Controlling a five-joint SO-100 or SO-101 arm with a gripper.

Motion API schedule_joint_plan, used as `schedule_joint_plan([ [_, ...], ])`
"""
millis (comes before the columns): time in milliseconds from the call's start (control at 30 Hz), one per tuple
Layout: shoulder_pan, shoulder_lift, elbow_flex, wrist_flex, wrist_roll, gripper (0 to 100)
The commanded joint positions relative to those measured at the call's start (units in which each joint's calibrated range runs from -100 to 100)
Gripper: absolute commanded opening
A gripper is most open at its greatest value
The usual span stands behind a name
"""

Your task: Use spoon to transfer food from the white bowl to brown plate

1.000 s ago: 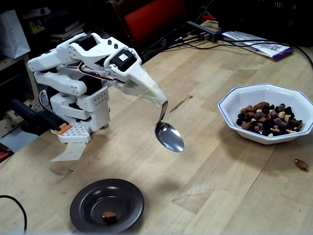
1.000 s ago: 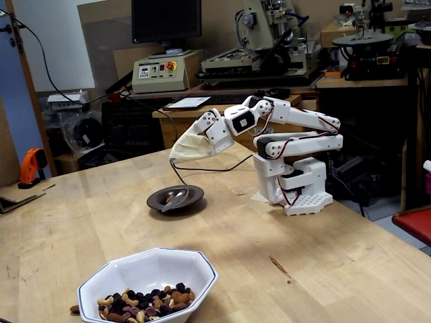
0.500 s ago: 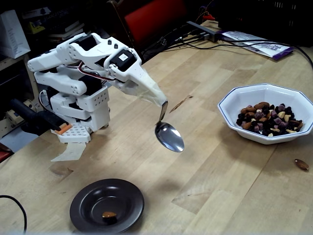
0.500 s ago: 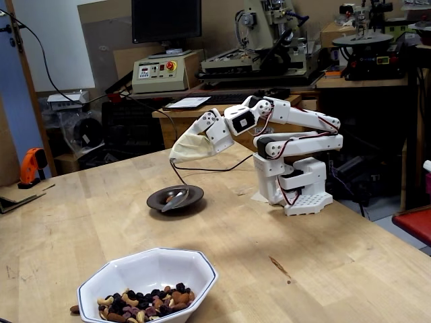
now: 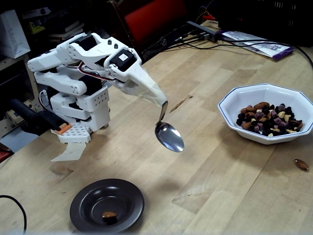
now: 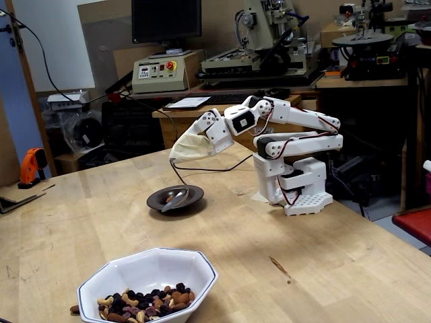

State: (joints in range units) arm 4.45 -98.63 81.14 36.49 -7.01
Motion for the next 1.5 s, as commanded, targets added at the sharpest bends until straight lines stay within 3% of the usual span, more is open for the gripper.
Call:
schedule_joint_plan([
  [0,0.36,-0.18,-0.88,-0.60,0.29,4],
  [1467,0.29,0.08,-0.53,-0.52,0.29,4],
])
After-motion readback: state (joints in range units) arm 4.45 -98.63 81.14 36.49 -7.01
